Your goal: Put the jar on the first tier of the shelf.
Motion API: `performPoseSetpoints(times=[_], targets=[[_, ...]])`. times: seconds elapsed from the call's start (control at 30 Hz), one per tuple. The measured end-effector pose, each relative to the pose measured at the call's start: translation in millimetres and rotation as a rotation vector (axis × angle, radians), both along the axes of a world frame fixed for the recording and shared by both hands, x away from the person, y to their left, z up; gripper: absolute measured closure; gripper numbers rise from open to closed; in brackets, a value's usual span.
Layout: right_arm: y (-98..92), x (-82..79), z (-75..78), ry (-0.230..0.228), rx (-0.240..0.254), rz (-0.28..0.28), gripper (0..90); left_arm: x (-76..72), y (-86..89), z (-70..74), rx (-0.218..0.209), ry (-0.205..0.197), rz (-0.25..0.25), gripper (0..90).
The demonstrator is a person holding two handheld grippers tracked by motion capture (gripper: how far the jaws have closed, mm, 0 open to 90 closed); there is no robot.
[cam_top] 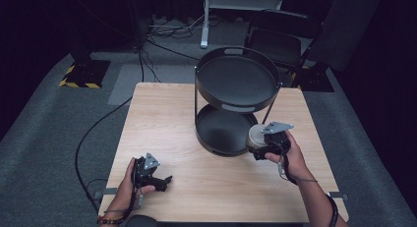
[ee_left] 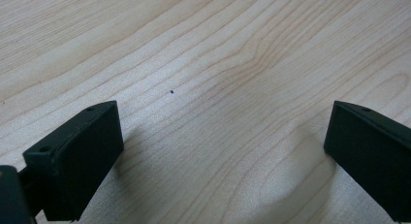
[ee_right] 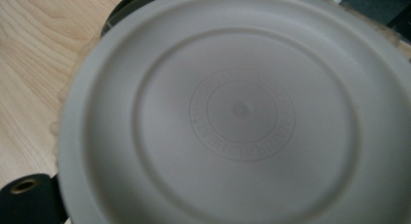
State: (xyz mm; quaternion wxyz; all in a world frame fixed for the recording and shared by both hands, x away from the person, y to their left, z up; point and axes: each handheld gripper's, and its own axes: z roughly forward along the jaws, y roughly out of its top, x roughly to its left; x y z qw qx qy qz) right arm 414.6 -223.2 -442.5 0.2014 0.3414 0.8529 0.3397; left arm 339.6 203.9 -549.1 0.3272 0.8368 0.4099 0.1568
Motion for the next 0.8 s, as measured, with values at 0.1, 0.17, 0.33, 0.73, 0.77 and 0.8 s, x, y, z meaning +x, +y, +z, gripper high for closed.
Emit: performPoseSetpoints(times=[0.1,0.17,0.33,0.73,0.77,0.8], targets=[[5.0,4.1,1.5,-0.004,-0.009,-0.004,9.2,0.0,0.0,0.0,0.0,0.0,0.0,0.1],[8.6,6.6,2.1,-0.006,-0.013,-0.005,9.2,0.0,0.0,0.0,0.0,0.0,0.0,0.1],[18.7,13.5,0.6,-0.001,-0.017,-0.003,9.2,0.0,0.0,0.0,0.0,0.0,0.0,0.1],[39.4,28.9,-8.1,0.009,-0.033,-0.009,9.2,0.0,0.0,0.0,0.0,0.0,0.0,0.1],[40.8,30.6,-9.5,0.014,-0.027,-0.012,9.2,0.0,0.0,0.0,0.001,0.0,0.0,0.1],[41.4,32.1,-10.7,0.014,-0.03,-0.018,9.2,0.0,0.0,0.0,0.0,0.0,0.0,0.1]])
